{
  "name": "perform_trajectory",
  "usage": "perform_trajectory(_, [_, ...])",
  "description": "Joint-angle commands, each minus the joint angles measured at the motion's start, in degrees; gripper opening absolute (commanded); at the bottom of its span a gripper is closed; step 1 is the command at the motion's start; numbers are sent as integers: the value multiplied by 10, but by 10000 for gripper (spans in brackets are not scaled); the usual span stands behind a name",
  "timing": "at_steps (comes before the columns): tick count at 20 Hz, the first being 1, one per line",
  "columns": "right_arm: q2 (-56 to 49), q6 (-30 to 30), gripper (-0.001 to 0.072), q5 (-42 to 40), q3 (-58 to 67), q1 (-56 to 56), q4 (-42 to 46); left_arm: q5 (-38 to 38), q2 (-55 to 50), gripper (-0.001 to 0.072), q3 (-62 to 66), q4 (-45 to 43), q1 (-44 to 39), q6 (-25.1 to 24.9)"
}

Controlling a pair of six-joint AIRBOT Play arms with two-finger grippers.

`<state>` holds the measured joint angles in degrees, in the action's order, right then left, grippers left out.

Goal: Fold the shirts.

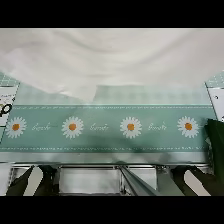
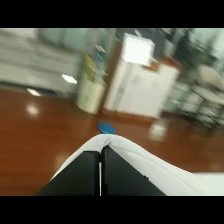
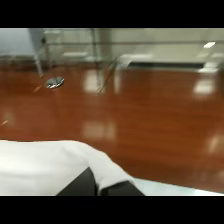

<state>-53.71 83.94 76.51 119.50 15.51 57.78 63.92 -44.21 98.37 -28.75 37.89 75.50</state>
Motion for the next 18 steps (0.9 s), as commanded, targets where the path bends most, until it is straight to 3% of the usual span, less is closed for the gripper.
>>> perform_trajectory(1, [86,31,21,46,12,0,83,0,80,21,17,-89,32,28])
perform_trajectory(3, [131,49,21,88,1,0,130,1,115,21,17,-205,-51,48])
perform_trajectory(6, [197,71,21,113,-52,0,177,25,172,21,17,-425,-202,124])
perform_trajectory(10, [219,84,21,175,-100,0,179,81,190,21,11,-561,-309,205])
perform_trajectory(15, [209,82,21,107,-269,0,146,81,125,21,-109,-541,-311,212])
perform_trajectory(18, [161,50,21,31,-395,0,80,37,27,21,-188,-462,-311,173])
